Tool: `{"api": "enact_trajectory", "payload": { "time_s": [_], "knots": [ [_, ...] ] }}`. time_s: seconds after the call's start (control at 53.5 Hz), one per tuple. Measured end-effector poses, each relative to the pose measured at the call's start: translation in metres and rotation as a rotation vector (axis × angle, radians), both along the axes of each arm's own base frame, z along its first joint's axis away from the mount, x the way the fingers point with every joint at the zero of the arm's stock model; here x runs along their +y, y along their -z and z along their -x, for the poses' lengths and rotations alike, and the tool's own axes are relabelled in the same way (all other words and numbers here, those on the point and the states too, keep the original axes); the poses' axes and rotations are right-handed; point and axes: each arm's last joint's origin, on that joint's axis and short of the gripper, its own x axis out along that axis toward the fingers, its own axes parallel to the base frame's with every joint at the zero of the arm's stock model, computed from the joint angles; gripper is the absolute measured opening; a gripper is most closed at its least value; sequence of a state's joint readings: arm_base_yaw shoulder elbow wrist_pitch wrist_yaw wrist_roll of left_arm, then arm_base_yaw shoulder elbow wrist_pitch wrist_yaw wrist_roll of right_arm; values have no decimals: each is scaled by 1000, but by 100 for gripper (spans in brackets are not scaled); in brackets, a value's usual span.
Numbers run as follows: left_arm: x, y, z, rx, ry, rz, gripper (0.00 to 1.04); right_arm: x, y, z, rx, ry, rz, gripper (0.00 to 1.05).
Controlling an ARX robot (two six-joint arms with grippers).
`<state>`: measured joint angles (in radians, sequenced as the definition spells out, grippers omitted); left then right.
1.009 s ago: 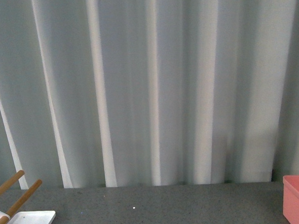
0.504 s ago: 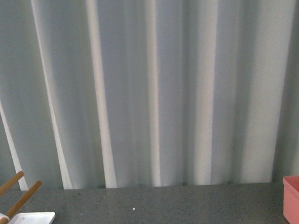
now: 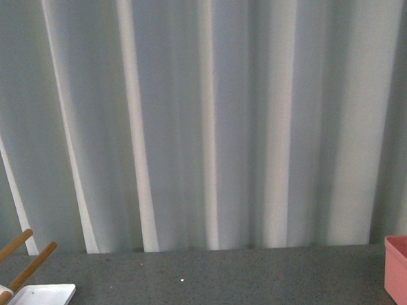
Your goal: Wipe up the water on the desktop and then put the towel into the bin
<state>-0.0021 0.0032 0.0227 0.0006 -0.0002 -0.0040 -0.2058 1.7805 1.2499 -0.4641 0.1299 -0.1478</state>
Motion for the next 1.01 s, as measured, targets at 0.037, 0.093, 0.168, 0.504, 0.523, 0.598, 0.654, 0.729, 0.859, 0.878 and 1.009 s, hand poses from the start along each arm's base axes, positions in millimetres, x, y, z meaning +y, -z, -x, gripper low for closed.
{"api": "enact_trajectory", "payload": {
  "time_s": [0.037,0.093,0.168,0.504,0.523,0.598,0.654,0.729,0.859,0.878,1.009],
  "knots": [
    [0,0,0,0,0,0,98,0,0,1,5,7,-5,20],
    [0,0,0,0,0,0,98,-1,0,1,4,14,-8,30],
    [0,0,0,0,0,0,98,-1,0,1,3,18,-10,48],
    [0,0,0,0,0,0,98,-1,0,1,2,22,-12,99],
    [0,0,0,0,0,0,98,-1,0,1,2,22,-12,98],
    [0,0,0,0,0,0,98,-1,0,1,2,22,-12,98],
    [0,0,0,0,0,0,98,-1,0,1,2,22,-12,98],
    [0,0,0,0,0,0,98,-1,0,1,2,22,-12,98],
    [0,0,0,0,0,0,98,-1,0,1,2,22,-12,98],
    [0,0,0,0,0,0,98,-1,0,1,2,22,-12,98],
    [0,0,0,0,0,0,98,-2,6,0,-120,0,-75,93]
  ]
}}
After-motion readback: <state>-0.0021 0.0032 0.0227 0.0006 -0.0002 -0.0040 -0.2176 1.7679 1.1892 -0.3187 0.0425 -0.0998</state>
